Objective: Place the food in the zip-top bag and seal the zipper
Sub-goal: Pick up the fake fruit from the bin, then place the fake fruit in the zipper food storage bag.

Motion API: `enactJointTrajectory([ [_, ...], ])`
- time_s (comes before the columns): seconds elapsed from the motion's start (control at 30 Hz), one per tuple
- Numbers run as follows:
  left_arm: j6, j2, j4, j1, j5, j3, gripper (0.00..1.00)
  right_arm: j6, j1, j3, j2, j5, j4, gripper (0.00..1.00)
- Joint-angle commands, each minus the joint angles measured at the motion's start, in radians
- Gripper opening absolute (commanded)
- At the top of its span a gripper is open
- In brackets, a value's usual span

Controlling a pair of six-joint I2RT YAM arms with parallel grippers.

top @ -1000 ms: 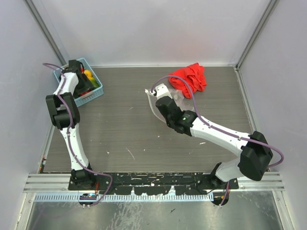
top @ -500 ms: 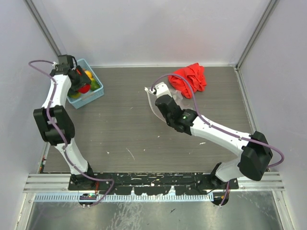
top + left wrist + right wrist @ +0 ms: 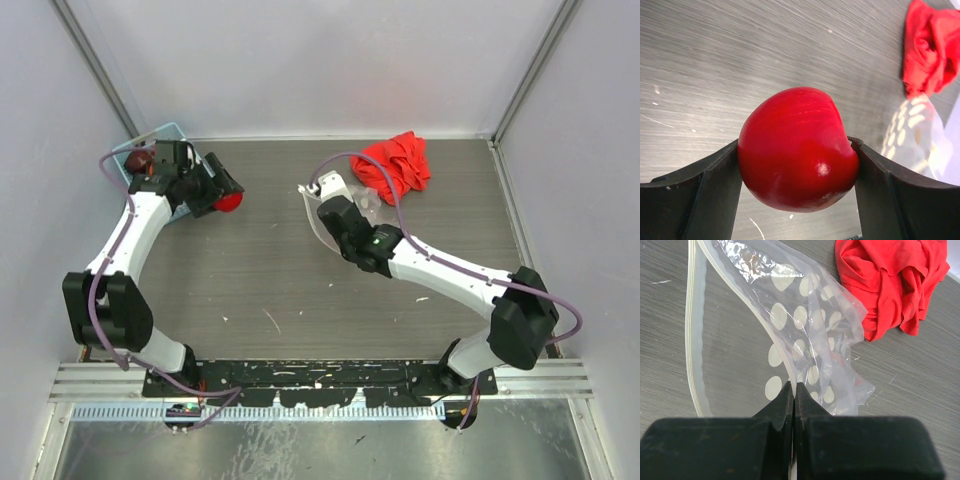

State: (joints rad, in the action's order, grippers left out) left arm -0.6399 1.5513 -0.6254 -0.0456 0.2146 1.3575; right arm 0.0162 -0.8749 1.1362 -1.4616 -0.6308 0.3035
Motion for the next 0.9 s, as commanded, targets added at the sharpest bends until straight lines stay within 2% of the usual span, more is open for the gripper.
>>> enactJointTrajectory([
  [0.0,-0.038,-0.120,0.118,-0.044,0.085,-0.051,0.49,0.031,0.002,0.049,-0.011,-0.023,-0.029,0.00],
  [0.17,-0.054,-0.176,0.167,-0.117,0.134,-0.109,0.49,0.040,0.001,0.044,-0.024,-0.044,-0.066,0.00],
  [0.33,-0.129,-0.229,0.283,-0.186,0.199,-0.192,0.47,0.050,0.001,0.051,-0.035,-0.044,-0.090,0.00],
  [0.87,-0.295,-0.262,0.612,-0.359,0.224,-0.336,0.40,0.109,-0.003,0.088,-0.055,0.043,-0.089,0.00],
])
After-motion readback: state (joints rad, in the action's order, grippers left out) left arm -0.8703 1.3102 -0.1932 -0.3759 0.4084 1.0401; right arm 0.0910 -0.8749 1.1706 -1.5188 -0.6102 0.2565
